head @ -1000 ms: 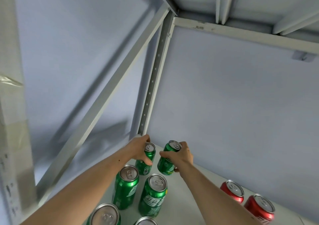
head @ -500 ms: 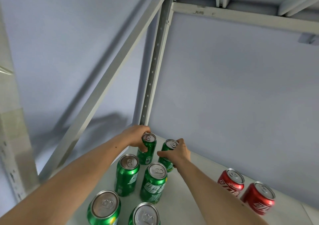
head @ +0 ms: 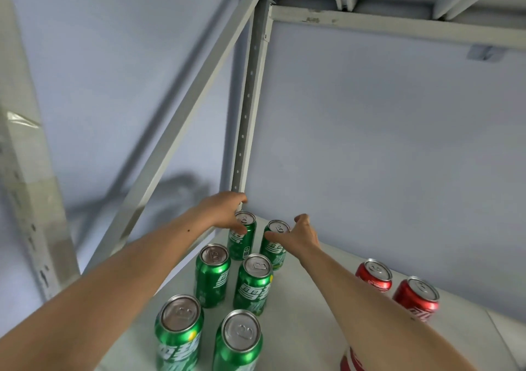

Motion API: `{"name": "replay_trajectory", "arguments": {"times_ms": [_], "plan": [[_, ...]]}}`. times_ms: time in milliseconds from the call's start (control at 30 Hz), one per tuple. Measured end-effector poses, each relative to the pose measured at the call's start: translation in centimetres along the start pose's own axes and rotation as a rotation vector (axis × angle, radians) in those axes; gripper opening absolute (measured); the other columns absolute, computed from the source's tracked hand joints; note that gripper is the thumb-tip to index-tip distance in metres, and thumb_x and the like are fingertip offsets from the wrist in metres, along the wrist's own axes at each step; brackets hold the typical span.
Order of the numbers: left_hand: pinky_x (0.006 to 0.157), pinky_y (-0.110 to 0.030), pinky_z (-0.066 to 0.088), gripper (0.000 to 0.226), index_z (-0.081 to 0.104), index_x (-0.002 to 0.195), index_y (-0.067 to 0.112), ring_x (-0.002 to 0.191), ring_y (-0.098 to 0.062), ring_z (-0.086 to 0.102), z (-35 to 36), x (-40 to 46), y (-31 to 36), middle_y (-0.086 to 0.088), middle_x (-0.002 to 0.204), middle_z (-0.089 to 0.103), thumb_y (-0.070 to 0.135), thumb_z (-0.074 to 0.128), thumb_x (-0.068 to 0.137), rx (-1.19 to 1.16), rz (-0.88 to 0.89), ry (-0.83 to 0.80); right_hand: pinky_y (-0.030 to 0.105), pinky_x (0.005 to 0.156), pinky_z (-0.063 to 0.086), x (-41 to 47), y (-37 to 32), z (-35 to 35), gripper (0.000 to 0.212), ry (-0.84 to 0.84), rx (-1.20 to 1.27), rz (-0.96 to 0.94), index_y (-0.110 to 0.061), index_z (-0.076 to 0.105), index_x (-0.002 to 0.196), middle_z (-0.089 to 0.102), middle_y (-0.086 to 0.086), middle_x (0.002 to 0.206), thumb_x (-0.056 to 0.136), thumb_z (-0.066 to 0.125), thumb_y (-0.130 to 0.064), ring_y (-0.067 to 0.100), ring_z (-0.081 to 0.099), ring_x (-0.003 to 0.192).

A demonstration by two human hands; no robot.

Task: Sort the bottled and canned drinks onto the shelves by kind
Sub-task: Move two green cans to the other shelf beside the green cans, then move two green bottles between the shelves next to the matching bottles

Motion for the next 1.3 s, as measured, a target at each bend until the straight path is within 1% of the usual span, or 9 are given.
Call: {"name": "replay_trajectory", "arguments": {"times_ms": [200, 300, 467, 633, 733, 867, 1000, 1133, 1300], "plan": [[0.093, -0.037, 0.046, 0.07, 0.049, 0.137, 0.023, 0.124, -0.021, 0.052, -2.9, -4.4, 5.6, 0.003, 0.14, 0.052, 0.043, 0.077, 0.076, 0.045, 0.08, 0.101, 0.041, 0.089, 0.053, -6.1, -0.2, -5.9, 0.058, 0.189, -0.059, -0.209, -0.021, 0.046, 0.134, 0.059, -0.001, 0.131, 0.082, 0.07, -0.03, 0.022, 0.058, 0.115], [0.091, -0.036, 0.045, 0.064, 0.053, 0.133, 0.023, 0.123, -0.021, 0.052, -3.5, -7.3, 9.5, 0.002, 0.138, 0.054, 0.044, 0.077, 0.077, 0.06, 0.14, 0.127, 0.04, 0.087, 0.054, -10.2, 1.3, -8.8, 0.053, 0.252, -0.134, -0.239, -0.023, 0.047, 0.135, 0.058, -0.002, 0.134, 0.085, 0.066, -0.025, 0.022, 0.058, 0.117], [0.092, -0.04, 0.048, 0.064, 0.054, 0.128, 0.024, 0.119, -0.02, 0.053, -3.0, -11.3, 16.3, 0.003, 0.132, 0.057, 0.048, 0.078, 0.073, 0.093, 0.258, 0.108, 0.037, 0.083, 0.053, -17.1, 5.3, -14.2, 0.052, 0.365, -0.168, -0.193, -0.024, 0.05, 0.133, 0.06, -0.002, 0.13, 0.083, 0.064, -0.023, 0.023, 0.059, 0.115], [0.087, -0.036, 0.051, 0.058, 0.058, 0.122, 0.023, 0.113, -0.019, 0.058, -1.8, -14.3, 24.3, 0.005, 0.126, 0.062, 0.049, 0.078, 0.074, 0.113, 0.358, 0.065, 0.036, 0.079, 0.054, -23.5, 10.4, -20.5, 0.035, 0.466, -0.238, -0.13, -0.027, 0.061, 0.12, 0.066, -0.001, 0.121, 0.085, 0.061, -0.027, 0.023, 0.063, 0.106], [0.083, -0.036, 0.051, 0.05, 0.061, 0.117, 0.025, 0.11, -0.02, 0.059, -1.0, -15.8, 29.8, 0.004, 0.122, 0.064, 0.046, 0.077, 0.075, 0.128, 0.431, 0.03, 0.031, 0.07, 0.047, -26.7, 14.1, -24.6, 0.03, 0.497, -0.348, -0.081, -0.027, 0.064, 0.116, 0.066, -0.002, 0.121, 0.086, 0.06, -0.03, 0.024, 0.063, 0.103], [0.08, -0.033, 0.048, 0.05, 0.062, 0.117, 0.027, 0.111, -0.018, 0.059, 0.2, -17.6, 37.3, 0.006, 0.123, 0.063, 0.046, 0.078, 0.074, 0.125, 0.526, -0.003, 0.03, 0.068, 0.041, -30.0, 19.5, -30.0, 0.028, 0.529, -0.436, -0.007, -0.027, 0.066, 0.114, 0.066, -0.002, 0.119, 0.086, 0.057, -0.026, 0.024, 0.062, 0.104], [0.089, -0.037, 0.051, 0.054, 0.06, 0.121, 0.024, 0.115, -0.017, 0.057, 1.9, -18.7, 45.8, 0.007, 0.127, 0.061, 0.047, 0.077, 0.076, 0.117, 0.604, -0.026, 0.03, 0.067, 0.046, -32.6, 25.2, -36.0, 0.026, 0.577, -0.479, 0.045, -0.027, 0.066, 0.112, 0.067, -0.001, 0.116, 0.087, 0.058, -0.026, 0.025, 0.064, 0.098], [0.09, -0.038, 0.051, 0.051, 0.061, 0.12, 0.023, 0.113, -0.018, 0.058, 3.4, -19.0, 54.3, 0.004, 0.126, 0.062, 0.044, 0.077, 0.077, 0.079, 0.637, -0.026, 0.034, 0.072, 0.054, -34.2, 31.0, -42.2, 0.024, 0.598, -0.513, 0.087, -0.028, 0.066, 0.112, 0.068, 0.0, 0.11, 0.089, 0.061, -0.031, 0.024, 0.065, 0.096], [0.084, -0.033, 0.048, 0.05, 0.061, 0.121, 0.022, 0.112, -0.018, 0.058, 5.1, -18.6, 63.5, 0.003, 0.125, 0.061, 0.043, 0.076, 0.078, 0.023, 0.656, -0.027, 0.033, 0.068, 0.054, -34.6, 37.5, -49.3, 0.024, 0.602, -0.547, 0.098, -0.029, 0.069, 0.108, 0.07, 0.0, 0.109, 0.087, 0.059, -0.033, 0.025, 0.065, 0.094]]}}
Point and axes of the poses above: each hand's wrist, its own x-axis towards the middle knuckle, its own z-axis out of the palm, y = z × x, the point moved 4 cm from there along x, towards the middle knuckle
